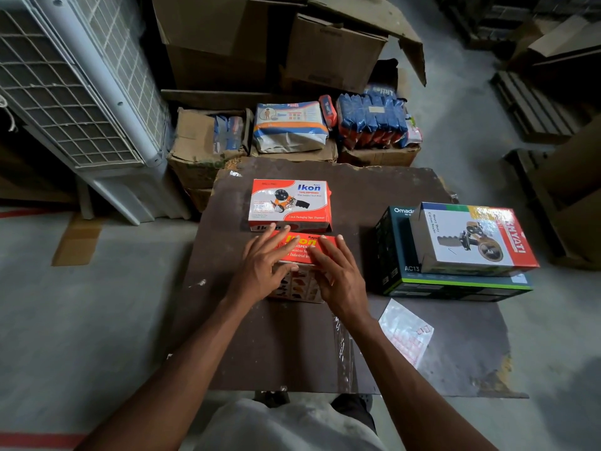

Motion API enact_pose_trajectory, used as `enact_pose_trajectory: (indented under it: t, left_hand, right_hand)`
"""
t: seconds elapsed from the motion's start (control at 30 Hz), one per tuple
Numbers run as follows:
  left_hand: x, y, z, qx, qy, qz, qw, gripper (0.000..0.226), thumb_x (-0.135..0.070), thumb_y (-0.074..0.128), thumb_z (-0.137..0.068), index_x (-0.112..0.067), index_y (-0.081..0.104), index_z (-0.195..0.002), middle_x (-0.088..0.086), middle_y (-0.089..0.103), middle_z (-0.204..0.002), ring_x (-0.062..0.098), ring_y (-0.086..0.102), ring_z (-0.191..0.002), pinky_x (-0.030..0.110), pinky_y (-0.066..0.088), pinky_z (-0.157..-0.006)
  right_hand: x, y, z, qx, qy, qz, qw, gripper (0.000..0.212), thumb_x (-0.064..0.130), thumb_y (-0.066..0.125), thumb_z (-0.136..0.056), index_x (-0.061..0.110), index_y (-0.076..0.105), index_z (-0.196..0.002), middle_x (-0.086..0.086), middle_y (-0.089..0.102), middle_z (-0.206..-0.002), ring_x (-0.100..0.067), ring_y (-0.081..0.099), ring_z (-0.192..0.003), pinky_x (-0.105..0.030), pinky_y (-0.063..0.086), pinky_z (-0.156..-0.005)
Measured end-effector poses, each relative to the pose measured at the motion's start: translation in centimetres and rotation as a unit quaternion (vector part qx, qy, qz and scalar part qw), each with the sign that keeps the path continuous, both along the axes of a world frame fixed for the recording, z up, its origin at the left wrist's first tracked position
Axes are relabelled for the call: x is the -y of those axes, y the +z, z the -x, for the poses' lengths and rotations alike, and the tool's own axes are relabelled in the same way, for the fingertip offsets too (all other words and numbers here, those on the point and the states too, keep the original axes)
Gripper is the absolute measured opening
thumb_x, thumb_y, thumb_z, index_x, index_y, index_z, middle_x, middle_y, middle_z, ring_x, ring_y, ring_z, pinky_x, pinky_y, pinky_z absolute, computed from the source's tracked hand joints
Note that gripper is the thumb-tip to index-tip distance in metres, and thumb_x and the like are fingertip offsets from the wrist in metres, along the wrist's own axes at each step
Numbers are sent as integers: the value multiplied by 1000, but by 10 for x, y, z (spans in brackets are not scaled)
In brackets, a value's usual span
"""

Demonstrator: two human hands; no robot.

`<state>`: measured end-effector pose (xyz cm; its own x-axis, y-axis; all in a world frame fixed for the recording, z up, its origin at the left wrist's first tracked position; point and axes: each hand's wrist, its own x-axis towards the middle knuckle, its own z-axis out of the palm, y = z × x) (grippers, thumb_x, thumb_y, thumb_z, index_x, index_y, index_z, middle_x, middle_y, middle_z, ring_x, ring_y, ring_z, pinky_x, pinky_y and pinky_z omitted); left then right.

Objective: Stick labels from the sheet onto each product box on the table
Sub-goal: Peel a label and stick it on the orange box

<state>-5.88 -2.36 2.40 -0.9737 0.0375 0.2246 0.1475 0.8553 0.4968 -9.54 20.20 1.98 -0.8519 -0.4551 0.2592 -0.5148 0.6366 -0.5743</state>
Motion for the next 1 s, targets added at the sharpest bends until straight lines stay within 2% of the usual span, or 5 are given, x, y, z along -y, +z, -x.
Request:
enact_pose_trajectory:
  t: [0.2,0.4,0.5,0.63,1.0]
  left_hand:
    - [1,9,4,8,-3,-39,999,59,-24,75,-90,-34,54,-145,-2,40,-160,25,25,-152,52,33,-118]
    - [-8,10,6,20,19,-65,998,56,-14,73,-91,-28,57,-143,0,40,-159,28,21,-154,52,35,-118]
    - [-9,11,4,18,16,-86,996,57,-8,73,-90,-24,57,-143,1,38,-159,29,19,-154,46,29,-119]
    - [-13,14,2,9,23,-103,994,57,-5,73,-89,-21,57,-141,-3,36,-156,26,18,-152,43,25,-117]
    - [-15,14,4,43,37,-124,991,53,-13,70,-93,-28,54,-142,-4,35,-159,25,16,-154,45,24,-118]
  right_hand:
    - [4,0,-12,-52,-20,95,994,37,23,66,-94,22,71,-131,-5,55,-150,-29,36,-150,-43,37,-119]
    - [-9,8,-28,-51,-169,151,973,28,-1,72,-83,16,78,-104,-3,59,-113,-16,48,-111,-16,38,-94]
    - [-30,-9,-28,-3,-239,124,963,15,9,69,-89,20,77,-97,2,58,-99,-16,48,-100,-23,41,-83]
    - [-88,-57,-26,144,-319,65,934,18,8,67,-88,19,78,-96,0,68,-102,-22,60,-103,-36,49,-91]
    - [-215,-111,-25,285,-472,-98,828,22,10,69,-87,17,77,-107,-10,77,-108,-34,71,-96,-35,54,-79]
